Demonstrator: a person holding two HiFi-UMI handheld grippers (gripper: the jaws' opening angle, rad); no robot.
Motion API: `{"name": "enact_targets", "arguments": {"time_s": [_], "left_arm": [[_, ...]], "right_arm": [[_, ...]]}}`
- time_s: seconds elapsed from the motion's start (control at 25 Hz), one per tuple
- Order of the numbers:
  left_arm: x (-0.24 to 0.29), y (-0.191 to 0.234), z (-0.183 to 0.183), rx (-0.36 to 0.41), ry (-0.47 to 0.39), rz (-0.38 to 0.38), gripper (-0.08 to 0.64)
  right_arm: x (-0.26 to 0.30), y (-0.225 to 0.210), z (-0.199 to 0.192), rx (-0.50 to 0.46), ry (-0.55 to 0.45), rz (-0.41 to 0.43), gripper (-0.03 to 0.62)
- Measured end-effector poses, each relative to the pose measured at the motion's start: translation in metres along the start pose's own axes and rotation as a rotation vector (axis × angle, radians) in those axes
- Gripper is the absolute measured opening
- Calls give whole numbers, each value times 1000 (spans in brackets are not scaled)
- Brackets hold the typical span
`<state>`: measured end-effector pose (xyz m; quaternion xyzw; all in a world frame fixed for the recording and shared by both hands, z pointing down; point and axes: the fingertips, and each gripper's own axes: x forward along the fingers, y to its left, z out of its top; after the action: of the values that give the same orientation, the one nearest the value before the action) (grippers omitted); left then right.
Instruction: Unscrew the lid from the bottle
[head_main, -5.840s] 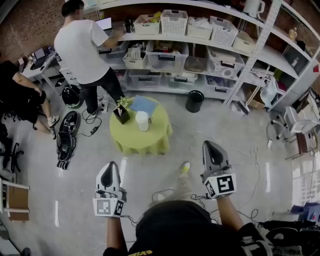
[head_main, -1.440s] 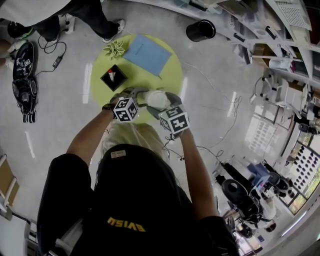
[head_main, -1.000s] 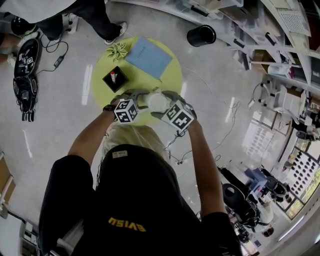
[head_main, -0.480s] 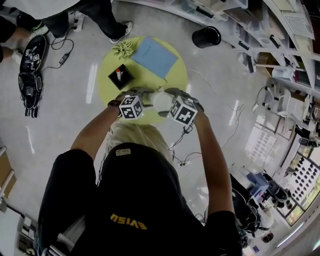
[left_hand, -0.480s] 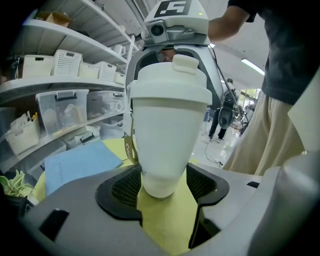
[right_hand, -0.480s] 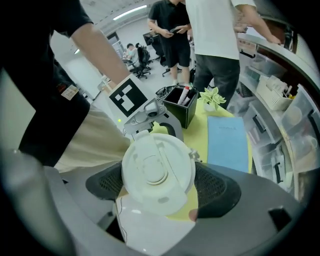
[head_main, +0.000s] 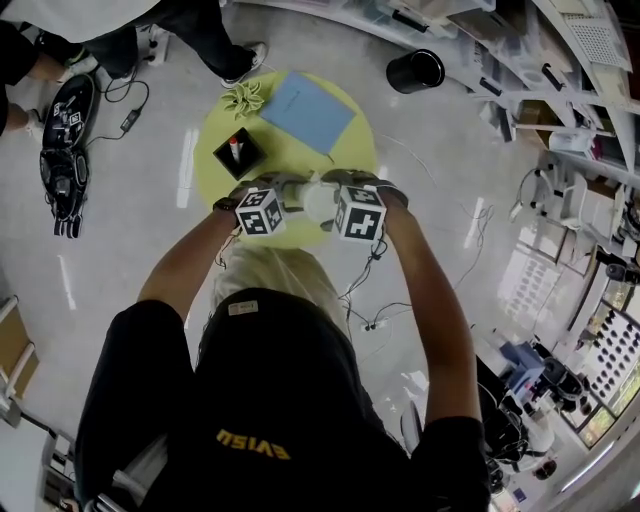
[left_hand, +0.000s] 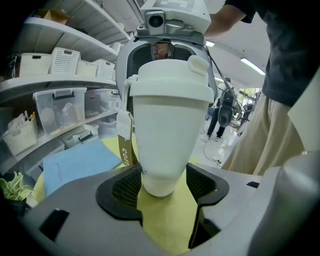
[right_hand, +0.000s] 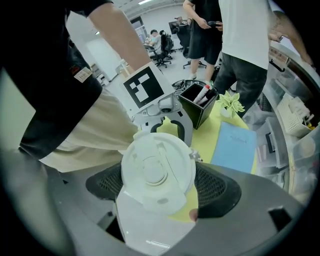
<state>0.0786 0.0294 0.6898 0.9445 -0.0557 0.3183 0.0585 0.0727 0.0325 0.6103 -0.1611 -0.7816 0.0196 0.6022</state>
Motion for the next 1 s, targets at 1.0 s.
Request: {"name": "enact_targets", "arguments": {"time_s": [1.0], "left_arm": [[-1,-1,-1,-40,15,48,290]], "right_arm": [[-56,-8,-7,1314,-626,-809,445]]}}
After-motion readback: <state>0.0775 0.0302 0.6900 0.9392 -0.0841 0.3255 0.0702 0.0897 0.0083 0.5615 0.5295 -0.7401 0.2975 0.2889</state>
